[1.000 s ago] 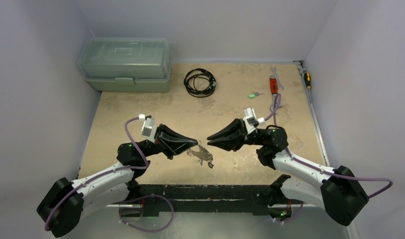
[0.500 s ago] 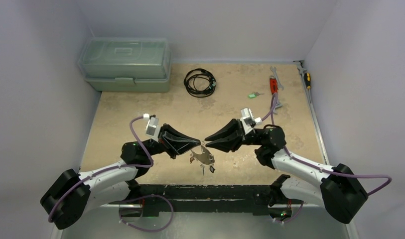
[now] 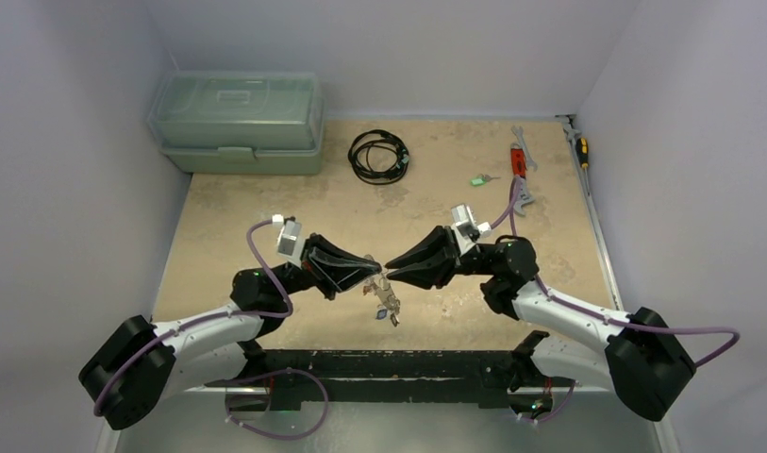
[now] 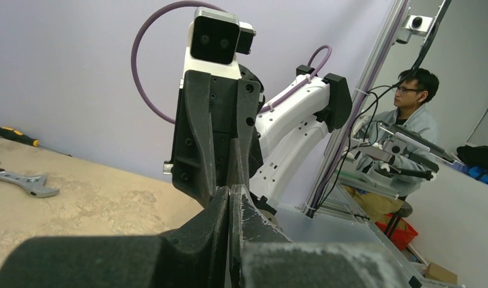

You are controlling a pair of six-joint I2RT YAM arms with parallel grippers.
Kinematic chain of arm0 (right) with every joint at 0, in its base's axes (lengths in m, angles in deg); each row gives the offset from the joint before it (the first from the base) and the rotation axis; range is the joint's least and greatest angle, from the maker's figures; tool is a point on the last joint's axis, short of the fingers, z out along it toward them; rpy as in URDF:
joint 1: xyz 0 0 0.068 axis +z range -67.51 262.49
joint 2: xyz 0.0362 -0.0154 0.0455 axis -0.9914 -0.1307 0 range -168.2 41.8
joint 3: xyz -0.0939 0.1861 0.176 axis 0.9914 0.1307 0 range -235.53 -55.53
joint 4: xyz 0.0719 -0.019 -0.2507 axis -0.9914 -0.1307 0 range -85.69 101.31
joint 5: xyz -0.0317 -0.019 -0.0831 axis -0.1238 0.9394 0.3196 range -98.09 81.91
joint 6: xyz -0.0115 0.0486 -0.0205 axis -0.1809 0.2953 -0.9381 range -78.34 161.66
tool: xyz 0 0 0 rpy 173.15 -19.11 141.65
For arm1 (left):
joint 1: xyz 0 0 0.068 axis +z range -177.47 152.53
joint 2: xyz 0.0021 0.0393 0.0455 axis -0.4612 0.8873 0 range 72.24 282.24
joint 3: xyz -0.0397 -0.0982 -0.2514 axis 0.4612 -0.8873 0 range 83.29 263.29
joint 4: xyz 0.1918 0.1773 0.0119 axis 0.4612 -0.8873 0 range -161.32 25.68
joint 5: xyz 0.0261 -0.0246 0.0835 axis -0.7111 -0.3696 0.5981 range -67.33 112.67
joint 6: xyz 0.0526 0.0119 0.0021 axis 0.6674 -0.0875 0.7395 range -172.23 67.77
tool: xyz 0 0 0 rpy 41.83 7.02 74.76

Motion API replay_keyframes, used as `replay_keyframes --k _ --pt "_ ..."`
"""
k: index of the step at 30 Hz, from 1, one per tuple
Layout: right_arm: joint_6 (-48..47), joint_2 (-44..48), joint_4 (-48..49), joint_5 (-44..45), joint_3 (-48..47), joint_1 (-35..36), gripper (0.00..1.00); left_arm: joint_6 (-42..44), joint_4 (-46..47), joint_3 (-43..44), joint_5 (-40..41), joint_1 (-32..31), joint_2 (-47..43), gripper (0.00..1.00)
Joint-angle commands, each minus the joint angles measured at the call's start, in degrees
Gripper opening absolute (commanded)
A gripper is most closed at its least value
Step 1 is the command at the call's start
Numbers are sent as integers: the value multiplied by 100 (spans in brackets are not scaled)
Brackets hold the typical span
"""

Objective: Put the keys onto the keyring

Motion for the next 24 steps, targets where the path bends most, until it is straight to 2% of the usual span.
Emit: replay_keyframes --k 1,11,15,18,21,22,24 --pt "-113 -46 78 9 -254 64 26 -43 785 34 207 -58 79 0" --pt "-141 -135 44 45 -269 79 19 -17 923 23 283 -109 229 0" --pt "-170 -144 -7 56 -239 79 12 -16 934 10 313 -118 211 0" --pt "-194 -116 -52 71 -217 79 0 -20 930 -11 328 -120 194 0" --pt "-313 -17 -245 182 -206 80 0 6 873 -61 372 -119 148 0" --pt "-397 39 -439 249 -234 76 0 51 797 -81 386 -118 99 4" --pt "-741 197 -1100 434 -360 77 0 189 484 -127 437 -121 -58 32"
